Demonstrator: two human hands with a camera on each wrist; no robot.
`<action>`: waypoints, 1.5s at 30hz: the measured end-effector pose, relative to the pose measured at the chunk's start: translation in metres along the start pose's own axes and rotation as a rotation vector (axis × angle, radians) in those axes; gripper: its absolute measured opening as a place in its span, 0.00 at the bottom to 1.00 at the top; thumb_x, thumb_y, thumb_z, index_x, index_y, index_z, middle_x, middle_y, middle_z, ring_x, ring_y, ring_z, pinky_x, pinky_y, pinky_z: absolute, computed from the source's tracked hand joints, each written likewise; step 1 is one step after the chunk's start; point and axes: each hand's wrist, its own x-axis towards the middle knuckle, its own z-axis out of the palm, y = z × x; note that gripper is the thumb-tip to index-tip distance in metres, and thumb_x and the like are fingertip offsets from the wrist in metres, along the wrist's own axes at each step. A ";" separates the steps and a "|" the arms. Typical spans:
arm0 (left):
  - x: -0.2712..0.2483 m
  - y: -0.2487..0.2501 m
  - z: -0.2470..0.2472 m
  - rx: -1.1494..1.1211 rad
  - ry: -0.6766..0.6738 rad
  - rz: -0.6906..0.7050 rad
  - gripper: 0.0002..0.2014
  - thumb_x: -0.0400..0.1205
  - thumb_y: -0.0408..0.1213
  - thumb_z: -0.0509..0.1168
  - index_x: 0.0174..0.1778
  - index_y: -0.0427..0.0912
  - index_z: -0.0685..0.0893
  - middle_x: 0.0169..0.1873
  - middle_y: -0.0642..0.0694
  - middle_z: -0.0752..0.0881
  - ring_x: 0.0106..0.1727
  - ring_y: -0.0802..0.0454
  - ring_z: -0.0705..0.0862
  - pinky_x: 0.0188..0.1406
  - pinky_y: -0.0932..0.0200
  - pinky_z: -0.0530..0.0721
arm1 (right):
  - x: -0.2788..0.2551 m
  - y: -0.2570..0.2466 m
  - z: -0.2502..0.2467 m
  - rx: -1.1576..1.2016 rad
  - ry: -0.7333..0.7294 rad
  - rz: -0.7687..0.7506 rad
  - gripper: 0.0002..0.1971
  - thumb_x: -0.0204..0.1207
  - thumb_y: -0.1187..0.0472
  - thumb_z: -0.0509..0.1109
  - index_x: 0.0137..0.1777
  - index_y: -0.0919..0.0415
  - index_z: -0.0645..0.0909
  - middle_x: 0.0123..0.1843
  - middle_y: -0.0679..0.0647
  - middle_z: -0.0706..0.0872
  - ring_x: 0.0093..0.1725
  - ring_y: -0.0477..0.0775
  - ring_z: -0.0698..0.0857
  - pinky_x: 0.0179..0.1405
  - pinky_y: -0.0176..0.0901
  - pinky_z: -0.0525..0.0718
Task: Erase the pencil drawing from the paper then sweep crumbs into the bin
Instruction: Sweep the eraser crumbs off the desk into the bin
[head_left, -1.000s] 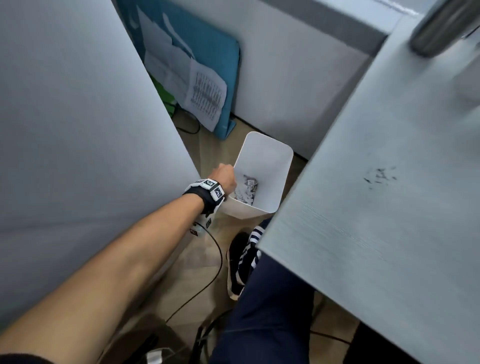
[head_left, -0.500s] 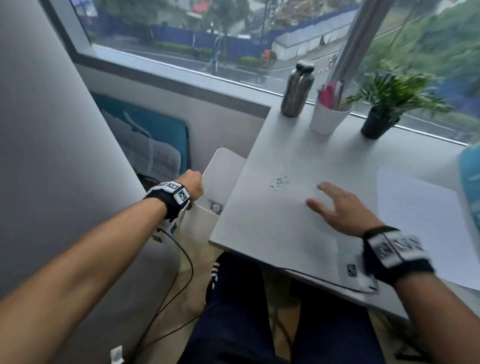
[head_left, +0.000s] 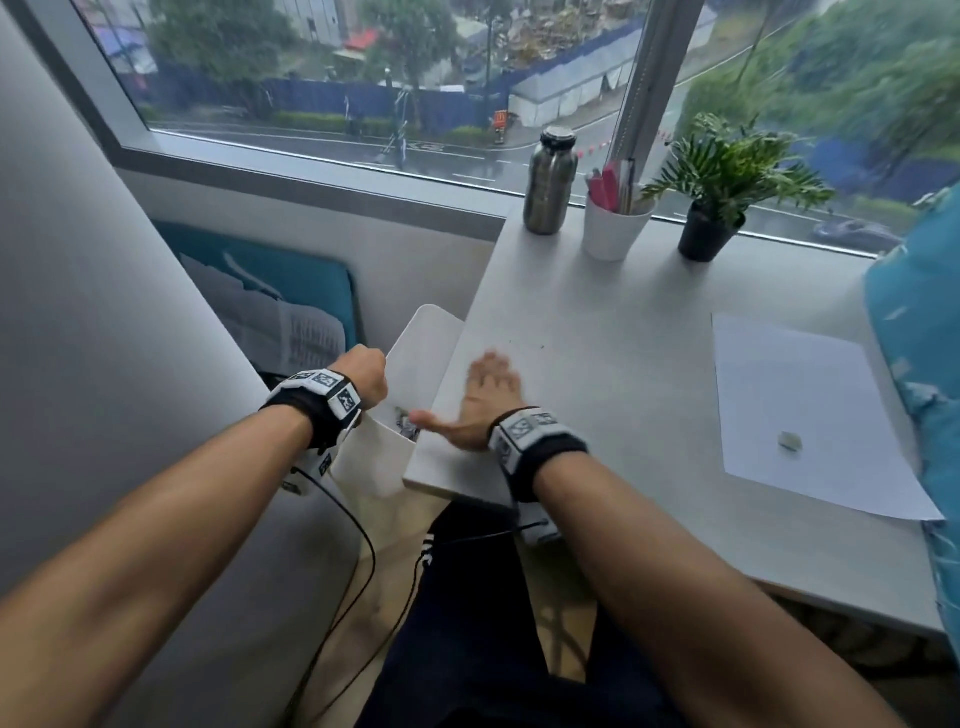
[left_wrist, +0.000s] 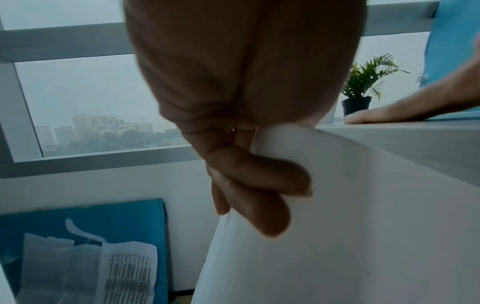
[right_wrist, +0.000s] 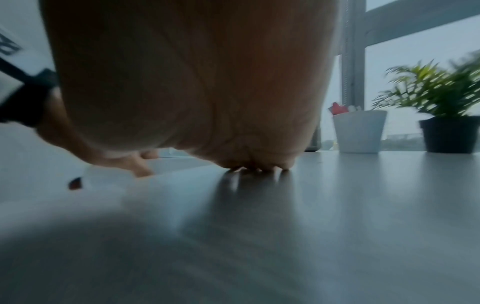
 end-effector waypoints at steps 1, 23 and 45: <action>-0.001 0.003 -0.002 0.010 0.005 0.005 0.14 0.82 0.28 0.56 0.58 0.27 0.82 0.60 0.29 0.84 0.58 0.31 0.84 0.47 0.50 0.81 | 0.000 -0.013 0.003 0.006 -0.025 -0.055 0.66 0.62 0.15 0.49 0.83 0.66 0.31 0.85 0.62 0.29 0.84 0.61 0.30 0.83 0.60 0.35; -0.008 0.012 -0.028 0.113 -0.006 0.057 0.13 0.82 0.26 0.57 0.58 0.27 0.83 0.56 0.28 0.85 0.58 0.31 0.85 0.47 0.50 0.82 | 0.019 -0.051 -0.013 -0.115 -0.052 -0.256 0.59 0.68 0.19 0.48 0.85 0.64 0.41 0.87 0.59 0.40 0.86 0.57 0.41 0.84 0.58 0.42; -0.025 -0.006 -0.015 0.085 -0.006 0.083 0.13 0.83 0.28 0.56 0.56 0.28 0.83 0.56 0.30 0.85 0.55 0.31 0.85 0.41 0.52 0.78 | 0.002 -0.006 -0.031 -0.140 0.080 -0.151 0.57 0.70 0.21 0.48 0.84 0.69 0.46 0.87 0.62 0.45 0.86 0.58 0.43 0.84 0.59 0.44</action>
